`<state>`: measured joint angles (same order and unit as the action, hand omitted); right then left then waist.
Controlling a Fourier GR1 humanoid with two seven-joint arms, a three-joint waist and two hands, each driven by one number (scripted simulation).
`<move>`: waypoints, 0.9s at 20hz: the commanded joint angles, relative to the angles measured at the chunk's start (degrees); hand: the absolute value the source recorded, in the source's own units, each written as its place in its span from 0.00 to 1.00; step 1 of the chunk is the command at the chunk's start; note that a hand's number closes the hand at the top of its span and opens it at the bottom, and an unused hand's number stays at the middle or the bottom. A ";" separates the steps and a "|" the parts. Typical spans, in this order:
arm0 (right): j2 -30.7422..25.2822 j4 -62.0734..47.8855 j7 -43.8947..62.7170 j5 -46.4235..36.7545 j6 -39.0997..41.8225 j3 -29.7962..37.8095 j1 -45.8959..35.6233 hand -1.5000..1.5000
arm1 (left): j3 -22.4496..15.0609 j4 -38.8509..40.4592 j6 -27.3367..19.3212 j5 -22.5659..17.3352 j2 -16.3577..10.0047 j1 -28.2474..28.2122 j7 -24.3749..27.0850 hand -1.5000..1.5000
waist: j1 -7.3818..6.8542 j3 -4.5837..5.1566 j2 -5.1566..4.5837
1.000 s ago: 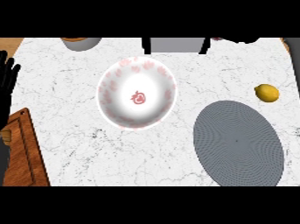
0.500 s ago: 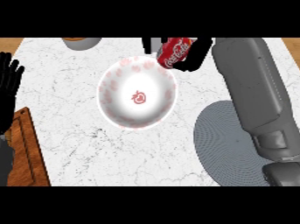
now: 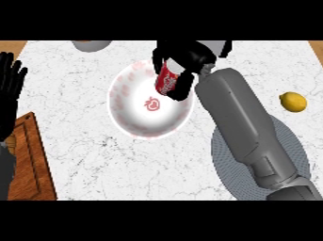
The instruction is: Pick the can from the placemat and place it in the bowl
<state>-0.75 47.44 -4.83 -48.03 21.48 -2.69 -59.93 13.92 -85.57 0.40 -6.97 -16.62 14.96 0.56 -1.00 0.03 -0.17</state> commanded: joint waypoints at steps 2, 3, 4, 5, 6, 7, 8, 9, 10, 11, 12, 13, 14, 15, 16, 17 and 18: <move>0.72 -9.86 4.63 5.28 -12.62 -5.15 2.27 0.00 | -2.35 -2.88 0.47 0.40 1.22 -0.84 -1.41 0.50 | -2.30 -0.03 -0.37; 0.72 -8.98 7.64 9.19 -9.00 -5.39 -0.56 0.00 | -3.07 -1.67 -2.27 1.94 2.82 1.39 -1.34 0.50 | -1.09 -0.02 -0.13; 0.73 -11.62 2.65 7.56 -10.66 -3.37 1.86 0.00 | 1.85 0.94 1.63 -1.68 -2.80 3.34 -2.16 0.50 | -0.92 -0.02 -0.35; 0.73 -11.85 3.66 12.99 -11.16 -6.11 1.58 0.00 | -0.58 -0.19 0.93 0.09 0.38 -0.49 1.25 0.50 | -1.61 -0.01 -0.28; 0.74 -15.35 0.68 13.29 -13.34 -3.45 0.34 0.00 | -0.41 4.71 1.03 0.53 -0.30 3.75 2.03 0.50 | -1.81 -0.01 -0.89; 0.74 -13.56 1.13 17.77 -11.93 -4.81 1.41 0.00 | -0.95 3.06 0.24 0.17 0.43 3.82 -0.66 0.50 | -1.68 -0.04 -0.47; 0.74 -14.61 -1.27 19.80 -14.63 -5.72 2.73 0.00 | -2.31 2.90 -1.24 1.61 2.66 3.15 1.62 0.50 | -2.33 -0.04 -0.67; 0.74 -15.52 -1.31 21.69 -12.57 -2.06 -0.03 0.00 | -1.68 0.42 -0.44 0.72 0.45 3.61 -2.47 0.50 | -2.36 -0.08 -0.55; 0.74 -15.58 -3.19 23.21 -12.32 -0.30 -0.65 0.00 | -2.34 0.77 -0.43 0.96 1.55 3.63 -0.62 0.50 | -2.00 -0.07 -0.60; 0.74 -17.64 -6.64 23.16 -16.48 -0.92 0.87 0.00 | -1.12 1.92 0.26 0.40 -0.36 4.87 -2.10 0.50 | -2.36 -0.08 -0.84; 0.74 -15.30 -6.94 25.73 -19.45 -2.32 2.76 0.00 | -0.64 2.83 1.14 0.22 0.09 2.14 1.24 0.50 | -2.19 -0.05 -0.54; 0.74 -14.70 -6.62 27.21 -20.33 -1.09 1.91 0.00 | -1.89 1.97 -1.33 1.95 1.85 2.24 1.08 0.50 | -1.68 -0.06 -0.38; 0.75 -14.44 -7.91 27.03 -21.96 0.95 1.52 0.00 | 0.29 1.40 0.44 -0.29 -0.80 3.00 -1.15 0.50 | -1.38 -0.07 -0.31; 0.75 -16.53 -8.05 26.95 -24.43 4.58 -1.09 0.00 | -0.76 -0.63 0.30 -0.13 -0.36 3.08 -2.39 0.50 | -2.08 -0.11 -0.63; 0.75 -16.02 -7.91 29.26 -25.90 2.00 -0.18 0.00 | -2.12 1.34 -2.62 1.48 1.98 5.91 -2.71 0.50 | -1.27 -0.08 -0.43; 0.75 -16.39 -8.71 29.22 -25.94 5.37 -0.42 0.00 | -1.28 0.12 -1.44 1.29 0.83 3.02 -1.50 0.50 | -0.94 -0.07 -0.34; -1.68 -16.42 -10.76 29.74 -24.37 7.46 -0.35 0.00 | -0.46 1.26 -1.08 0.54 1.01 2.23 -0.52 0.50 | -0.48 -0.06 -0.38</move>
<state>-0.52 31.82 -12.28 -21.36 -0.66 0.07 -59.71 12.87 -84.55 -0.40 -6.23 -15.88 18.14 -0.53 -2.33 -0.04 -0.62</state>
